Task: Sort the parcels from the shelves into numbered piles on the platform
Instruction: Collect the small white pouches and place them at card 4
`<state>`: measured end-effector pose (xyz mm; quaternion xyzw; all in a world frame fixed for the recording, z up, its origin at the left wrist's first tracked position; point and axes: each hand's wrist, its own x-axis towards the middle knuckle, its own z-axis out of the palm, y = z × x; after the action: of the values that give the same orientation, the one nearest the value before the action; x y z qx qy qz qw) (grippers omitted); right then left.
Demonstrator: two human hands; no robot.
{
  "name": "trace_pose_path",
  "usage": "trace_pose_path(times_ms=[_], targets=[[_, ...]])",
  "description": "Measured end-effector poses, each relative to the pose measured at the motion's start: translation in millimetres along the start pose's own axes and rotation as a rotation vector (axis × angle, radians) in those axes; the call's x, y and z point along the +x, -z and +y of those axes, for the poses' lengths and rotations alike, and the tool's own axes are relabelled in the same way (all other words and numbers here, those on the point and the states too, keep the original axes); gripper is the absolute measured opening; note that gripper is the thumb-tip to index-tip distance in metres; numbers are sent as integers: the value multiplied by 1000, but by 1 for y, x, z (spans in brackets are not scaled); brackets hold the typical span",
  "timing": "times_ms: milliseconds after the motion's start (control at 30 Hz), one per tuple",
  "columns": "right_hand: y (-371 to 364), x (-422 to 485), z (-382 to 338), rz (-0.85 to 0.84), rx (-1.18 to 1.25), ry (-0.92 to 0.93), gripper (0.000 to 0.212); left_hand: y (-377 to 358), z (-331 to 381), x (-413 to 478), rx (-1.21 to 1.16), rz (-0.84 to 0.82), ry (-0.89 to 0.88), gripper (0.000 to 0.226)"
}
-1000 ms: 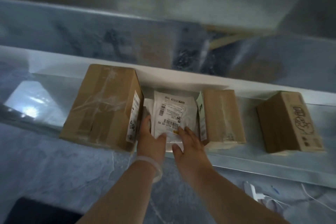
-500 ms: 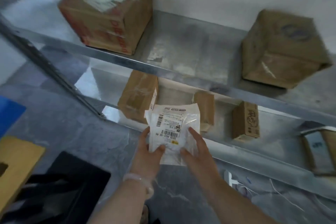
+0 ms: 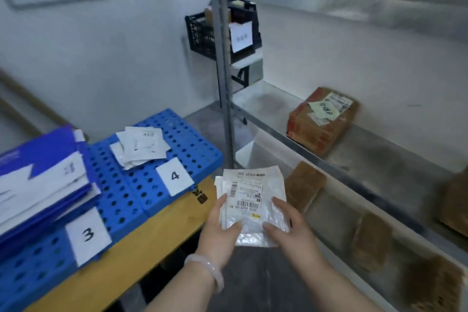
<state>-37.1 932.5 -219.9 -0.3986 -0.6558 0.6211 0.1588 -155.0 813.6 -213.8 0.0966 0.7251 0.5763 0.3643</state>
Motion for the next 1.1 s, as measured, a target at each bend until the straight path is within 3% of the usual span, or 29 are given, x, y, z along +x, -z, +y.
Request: trace_pose_path(times_ms=[133, 400, 667, 1100], targets=[[-67, 27, -37, -106, -6, 44, 48, 70, 16, 13, -16, 107, -22, 64], [-173, 75, -86, -225, 18, -45, 46, 176, 33, 64, 28, 213, 1, 65], [-222, 137, -107, -232, -74, -58, 52, 211, 47, 120, 34, 313, -36, 60], [-307, 306, -114, -532, -310, -1, 34, 243, 69, 249, 143, 640, 103, 58]])
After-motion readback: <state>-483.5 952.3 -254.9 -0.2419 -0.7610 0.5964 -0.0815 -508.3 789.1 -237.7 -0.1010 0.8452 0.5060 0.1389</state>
